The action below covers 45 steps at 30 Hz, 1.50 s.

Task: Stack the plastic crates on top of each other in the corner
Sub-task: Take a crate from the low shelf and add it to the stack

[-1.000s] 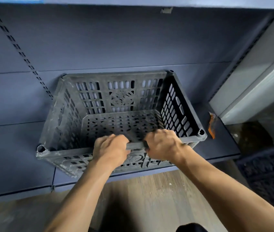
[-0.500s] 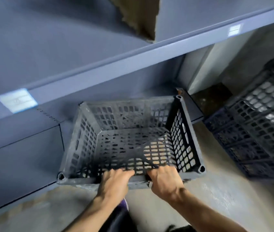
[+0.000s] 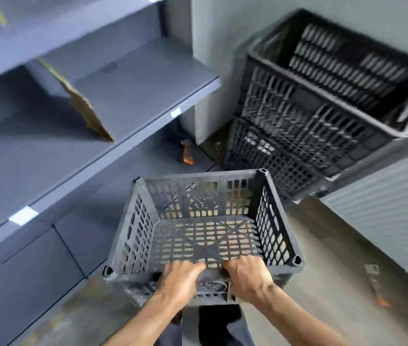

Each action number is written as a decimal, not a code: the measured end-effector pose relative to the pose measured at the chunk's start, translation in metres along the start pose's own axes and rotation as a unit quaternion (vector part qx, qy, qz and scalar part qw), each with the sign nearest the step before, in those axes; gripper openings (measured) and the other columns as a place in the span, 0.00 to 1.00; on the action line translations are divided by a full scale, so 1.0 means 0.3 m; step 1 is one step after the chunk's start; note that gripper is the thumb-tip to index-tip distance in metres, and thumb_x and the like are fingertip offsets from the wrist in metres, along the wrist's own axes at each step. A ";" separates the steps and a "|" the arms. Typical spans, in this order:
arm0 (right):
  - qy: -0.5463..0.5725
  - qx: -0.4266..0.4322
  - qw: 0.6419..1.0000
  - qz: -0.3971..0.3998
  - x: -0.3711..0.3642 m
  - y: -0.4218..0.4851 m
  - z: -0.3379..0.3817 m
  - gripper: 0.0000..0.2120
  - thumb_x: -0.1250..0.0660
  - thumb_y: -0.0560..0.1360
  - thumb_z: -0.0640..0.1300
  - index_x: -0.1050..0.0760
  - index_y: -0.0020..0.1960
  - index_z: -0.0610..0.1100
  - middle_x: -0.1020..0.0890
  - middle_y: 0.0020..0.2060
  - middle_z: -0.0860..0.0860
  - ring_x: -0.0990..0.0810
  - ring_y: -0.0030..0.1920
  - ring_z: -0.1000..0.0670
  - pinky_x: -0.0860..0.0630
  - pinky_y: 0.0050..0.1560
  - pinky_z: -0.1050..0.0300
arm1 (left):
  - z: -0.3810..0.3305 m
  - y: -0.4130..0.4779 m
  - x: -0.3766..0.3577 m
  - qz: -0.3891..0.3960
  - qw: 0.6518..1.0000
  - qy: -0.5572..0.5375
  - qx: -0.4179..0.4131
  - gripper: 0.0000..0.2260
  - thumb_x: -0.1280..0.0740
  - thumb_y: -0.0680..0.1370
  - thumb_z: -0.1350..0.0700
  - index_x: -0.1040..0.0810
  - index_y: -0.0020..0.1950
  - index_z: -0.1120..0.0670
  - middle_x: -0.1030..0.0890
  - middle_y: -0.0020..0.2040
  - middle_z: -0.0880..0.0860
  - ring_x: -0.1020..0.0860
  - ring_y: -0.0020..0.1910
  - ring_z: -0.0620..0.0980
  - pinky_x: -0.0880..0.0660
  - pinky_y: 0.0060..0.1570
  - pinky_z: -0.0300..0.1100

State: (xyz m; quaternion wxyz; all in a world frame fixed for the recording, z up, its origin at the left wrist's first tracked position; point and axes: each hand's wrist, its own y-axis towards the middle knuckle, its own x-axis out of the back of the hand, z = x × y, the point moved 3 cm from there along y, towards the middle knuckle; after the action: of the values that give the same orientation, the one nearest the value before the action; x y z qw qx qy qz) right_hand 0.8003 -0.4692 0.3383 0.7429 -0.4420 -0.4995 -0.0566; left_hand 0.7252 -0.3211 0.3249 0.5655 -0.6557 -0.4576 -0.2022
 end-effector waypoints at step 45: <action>0.043 -0.271 0.910 -0.311 0.797 -0.651 0.039 0.06 0.36 0.75 0.45 0.24 0.51 0.51 0.16 0.44 0.50 0.17 0.45 0.43 0.21 0.46 0.51 | -0.409 -0.213 1.000 -0.229 0.866 0.201 -0.397 0.03 0.36 0.76 0.55 0.25 0.44 0.51 0.17 0.42 0.49 0.20 0.44 0.54 0.34 0.37 0.43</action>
State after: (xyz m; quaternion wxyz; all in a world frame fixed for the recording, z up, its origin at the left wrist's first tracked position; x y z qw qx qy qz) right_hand 0.8078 -0.4932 0.6461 0.5601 -0.4456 -0.5450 -0.4367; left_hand 0.8531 -0.3270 0.6293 0.2752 -0.6464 -0.3522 -0.6183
